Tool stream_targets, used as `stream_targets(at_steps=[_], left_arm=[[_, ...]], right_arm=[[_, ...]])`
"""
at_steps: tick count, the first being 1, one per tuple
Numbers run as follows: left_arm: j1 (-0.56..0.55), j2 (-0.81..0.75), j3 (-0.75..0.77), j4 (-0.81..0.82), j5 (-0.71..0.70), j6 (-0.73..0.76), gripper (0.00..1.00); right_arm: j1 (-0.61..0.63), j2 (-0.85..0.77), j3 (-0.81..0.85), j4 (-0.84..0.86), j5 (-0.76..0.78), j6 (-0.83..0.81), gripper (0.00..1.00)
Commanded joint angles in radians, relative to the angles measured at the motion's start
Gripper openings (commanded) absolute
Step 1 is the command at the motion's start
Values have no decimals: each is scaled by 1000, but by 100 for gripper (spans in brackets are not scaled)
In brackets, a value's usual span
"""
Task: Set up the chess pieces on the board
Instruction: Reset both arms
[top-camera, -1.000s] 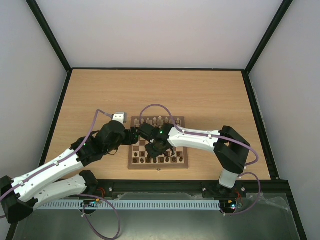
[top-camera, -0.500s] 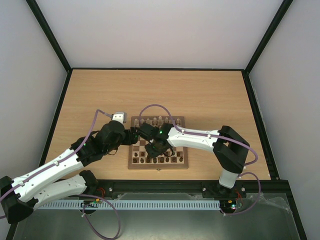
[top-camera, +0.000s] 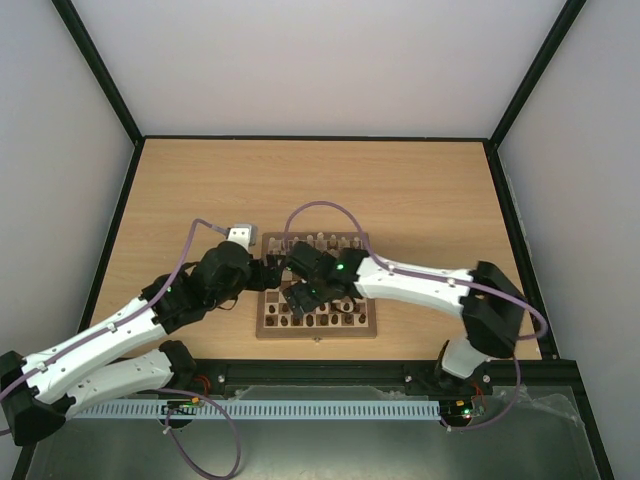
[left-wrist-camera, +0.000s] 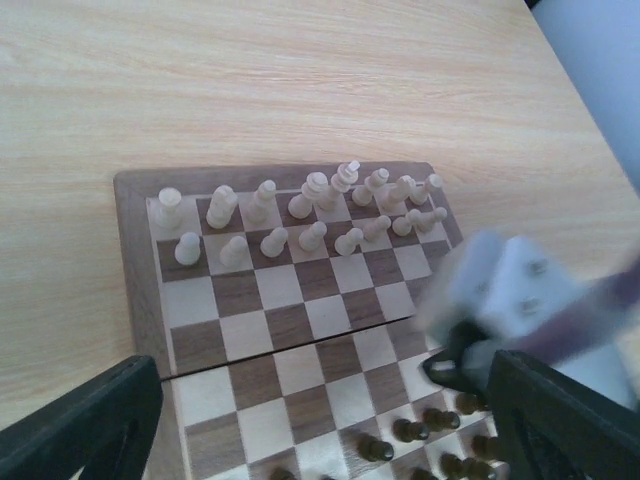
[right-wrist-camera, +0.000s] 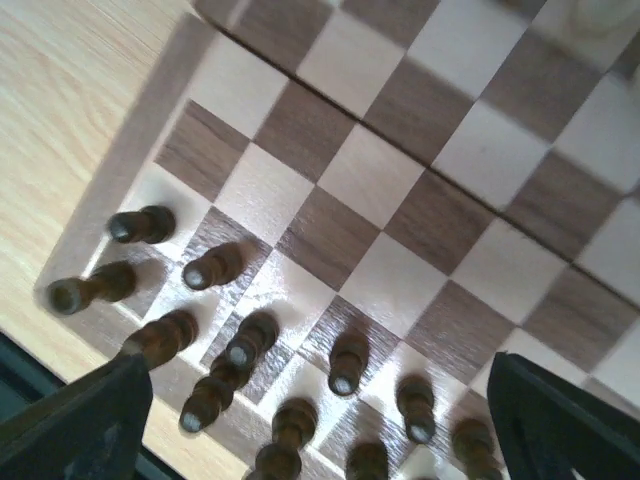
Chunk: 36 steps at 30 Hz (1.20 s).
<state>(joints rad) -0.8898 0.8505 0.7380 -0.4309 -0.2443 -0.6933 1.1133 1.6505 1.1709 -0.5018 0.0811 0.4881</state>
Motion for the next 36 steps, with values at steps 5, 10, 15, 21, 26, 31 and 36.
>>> stream_targets(at_steps=[5,10,15,21,26,31,36], left_arm=[[-5,-7,80,-22,-127,3,99],[-3,-32,83,-69,-281,-44,99],[8,-64,26,-76,-381,-97,99],[17,-76,-10,34,-341,-35,99],[83,66,67,45,-178,16,99],[186,262,213,-62,-1,-13,99],[251,337,333,-81,98,-19,99]], right_arm=[[13,-346,-130,74,208,24,99],[13,-567,-246,92,381,73,99],[11,-742,-345,93,536,128,98],[11,-828,-413,107,646,116,99],[-2,-756,-370,137,605,85,99],[-28,-626,-230,77,537,83,99],[-101,-471,-57,-2,379,59,99]])
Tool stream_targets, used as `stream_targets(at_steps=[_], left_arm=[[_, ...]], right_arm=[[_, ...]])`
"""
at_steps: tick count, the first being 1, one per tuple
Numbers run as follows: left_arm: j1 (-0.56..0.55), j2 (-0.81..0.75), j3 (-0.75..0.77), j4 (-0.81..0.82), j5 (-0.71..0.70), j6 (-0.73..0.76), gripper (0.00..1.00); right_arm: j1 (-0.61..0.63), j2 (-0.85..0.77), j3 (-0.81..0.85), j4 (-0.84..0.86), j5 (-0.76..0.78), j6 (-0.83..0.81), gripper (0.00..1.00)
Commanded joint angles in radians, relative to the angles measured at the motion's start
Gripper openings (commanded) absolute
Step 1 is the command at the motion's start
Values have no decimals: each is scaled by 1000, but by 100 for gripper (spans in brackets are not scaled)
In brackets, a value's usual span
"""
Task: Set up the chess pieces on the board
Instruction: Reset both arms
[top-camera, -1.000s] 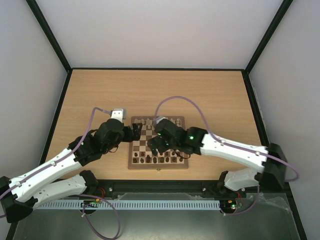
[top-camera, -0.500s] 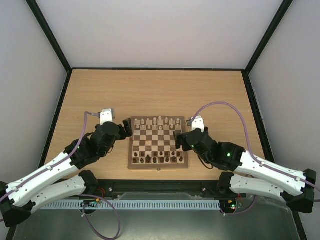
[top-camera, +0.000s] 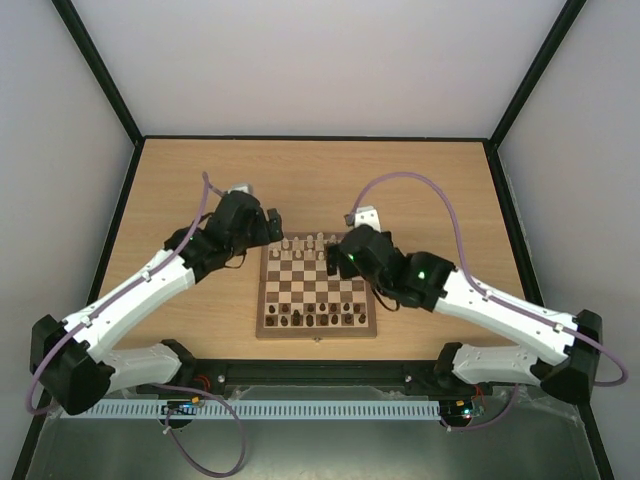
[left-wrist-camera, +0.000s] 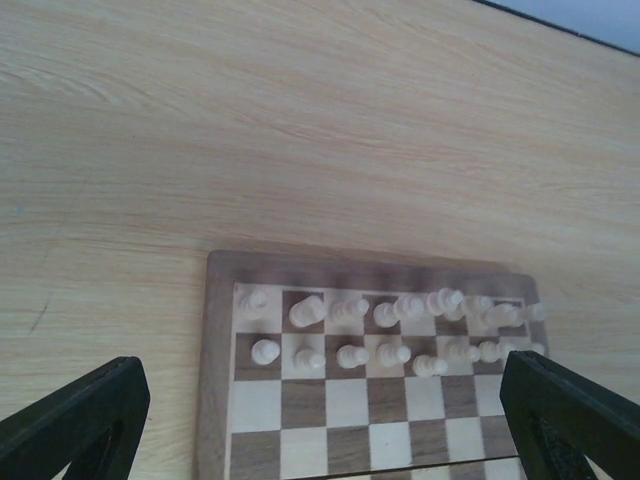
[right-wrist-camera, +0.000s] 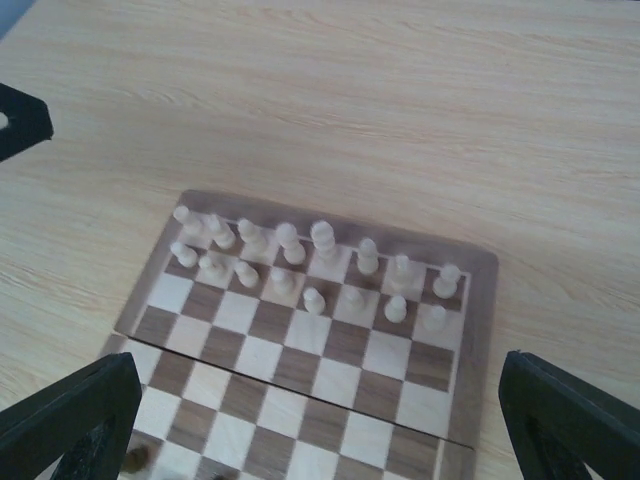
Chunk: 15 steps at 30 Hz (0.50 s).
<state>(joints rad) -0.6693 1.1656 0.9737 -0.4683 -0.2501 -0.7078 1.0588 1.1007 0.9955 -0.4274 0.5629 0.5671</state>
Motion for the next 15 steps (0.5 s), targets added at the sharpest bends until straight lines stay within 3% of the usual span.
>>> stream_targets(at_steps=[1,7,15], left_arm=[[35,37,124,-46,107,5,99],[41,117,249,-109,84,60,99],[61,11,235,-67,-35,93,99]], right_arm=[[-55,107,151,-89,-122,-22,99],[-83,206,241,-124,-207,-30,99],[-136,218,255,-154,-228,-37,99]])
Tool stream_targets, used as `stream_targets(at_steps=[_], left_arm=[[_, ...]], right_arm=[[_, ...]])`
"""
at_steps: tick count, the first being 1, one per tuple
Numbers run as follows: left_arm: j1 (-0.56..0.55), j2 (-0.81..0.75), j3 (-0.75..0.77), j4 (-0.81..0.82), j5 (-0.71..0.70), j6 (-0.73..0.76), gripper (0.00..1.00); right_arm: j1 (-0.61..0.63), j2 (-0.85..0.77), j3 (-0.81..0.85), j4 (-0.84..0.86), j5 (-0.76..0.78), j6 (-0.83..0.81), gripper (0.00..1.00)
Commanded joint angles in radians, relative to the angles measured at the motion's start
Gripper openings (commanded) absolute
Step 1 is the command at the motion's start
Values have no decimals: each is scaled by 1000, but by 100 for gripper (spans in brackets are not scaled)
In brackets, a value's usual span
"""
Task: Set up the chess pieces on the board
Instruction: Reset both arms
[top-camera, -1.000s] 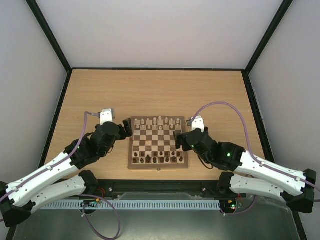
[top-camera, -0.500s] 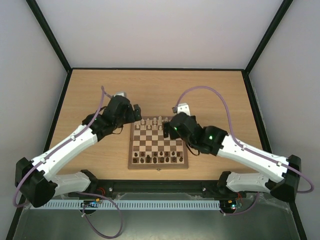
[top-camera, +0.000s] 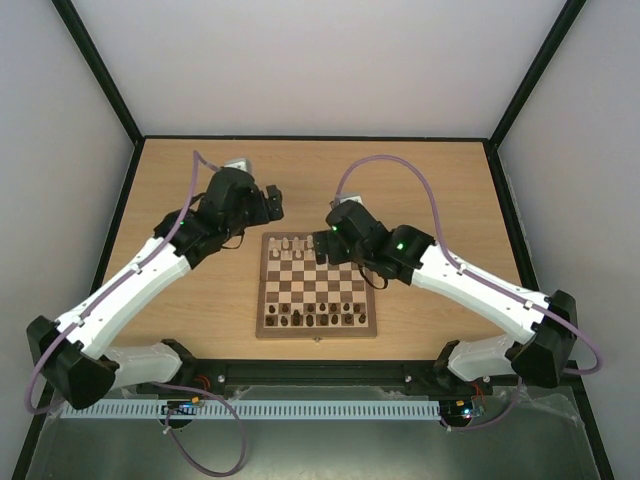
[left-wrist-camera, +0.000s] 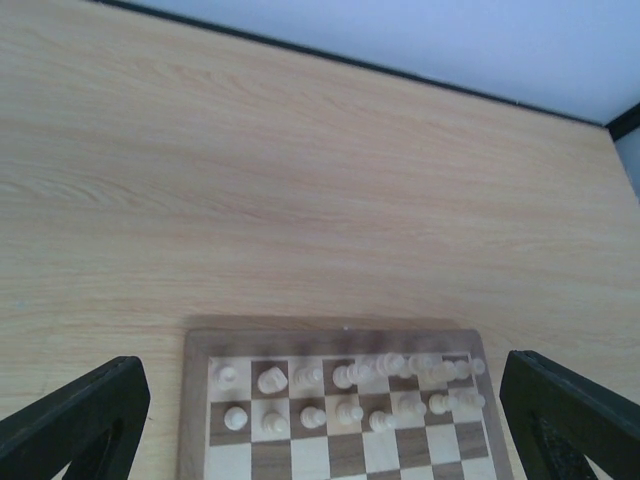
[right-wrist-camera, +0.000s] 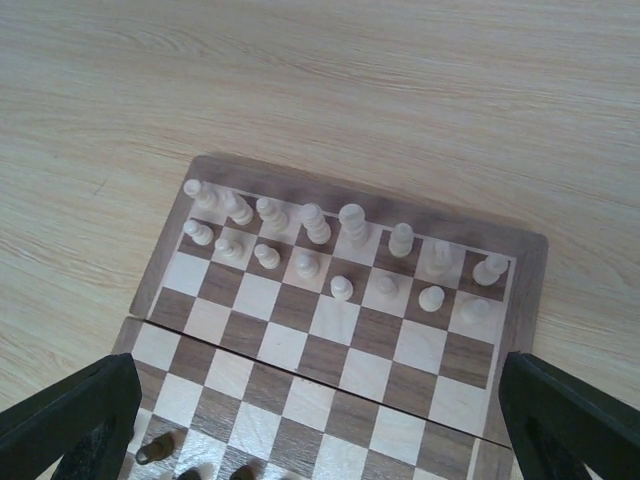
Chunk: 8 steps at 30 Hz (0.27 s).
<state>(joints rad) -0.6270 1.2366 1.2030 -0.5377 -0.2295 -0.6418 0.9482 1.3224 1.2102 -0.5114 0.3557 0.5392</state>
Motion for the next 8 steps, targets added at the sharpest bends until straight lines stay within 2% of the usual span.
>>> stream_targets(at_steps=[1,8], left_arm=[[19,-66,10,-4,-64,23,99],[21,-98,-8,-34,-90,8,99]], right_arm=[[-27,-3,49,-85,-21,-10,98],[-40,-18,25,-117,-28,-15,99]])
